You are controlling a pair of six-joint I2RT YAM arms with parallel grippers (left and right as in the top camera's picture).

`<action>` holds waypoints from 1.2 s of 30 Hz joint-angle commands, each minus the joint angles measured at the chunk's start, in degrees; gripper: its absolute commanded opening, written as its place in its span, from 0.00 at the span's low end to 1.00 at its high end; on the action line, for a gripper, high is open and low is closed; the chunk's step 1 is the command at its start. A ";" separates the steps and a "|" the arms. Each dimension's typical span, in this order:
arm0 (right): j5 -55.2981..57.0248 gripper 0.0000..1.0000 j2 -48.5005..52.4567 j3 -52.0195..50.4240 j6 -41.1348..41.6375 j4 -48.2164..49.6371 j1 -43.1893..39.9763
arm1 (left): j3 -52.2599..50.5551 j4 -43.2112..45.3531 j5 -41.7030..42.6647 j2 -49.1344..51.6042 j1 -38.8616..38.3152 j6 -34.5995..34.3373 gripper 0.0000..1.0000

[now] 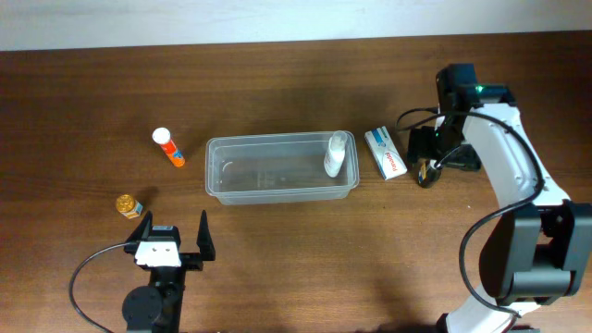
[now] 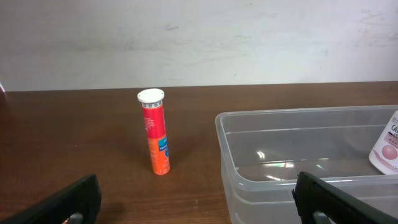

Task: Pack container
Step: 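Release the spray bottle and move the right gripper to the dark bottle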

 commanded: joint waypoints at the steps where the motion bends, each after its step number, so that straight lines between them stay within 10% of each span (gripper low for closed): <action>1: -0.81 0.84 -0.44 -3.96 -0.09 3.32 0.26 | -0.44 0.04 0.83 -0.37 0.20 0.87 0.99; 36: 1.86 0.27 -0.44 -9.77 -0.11 13.22 0.15 | -0.44 0.04 0.83 -0.37 0.20 0.85 0.99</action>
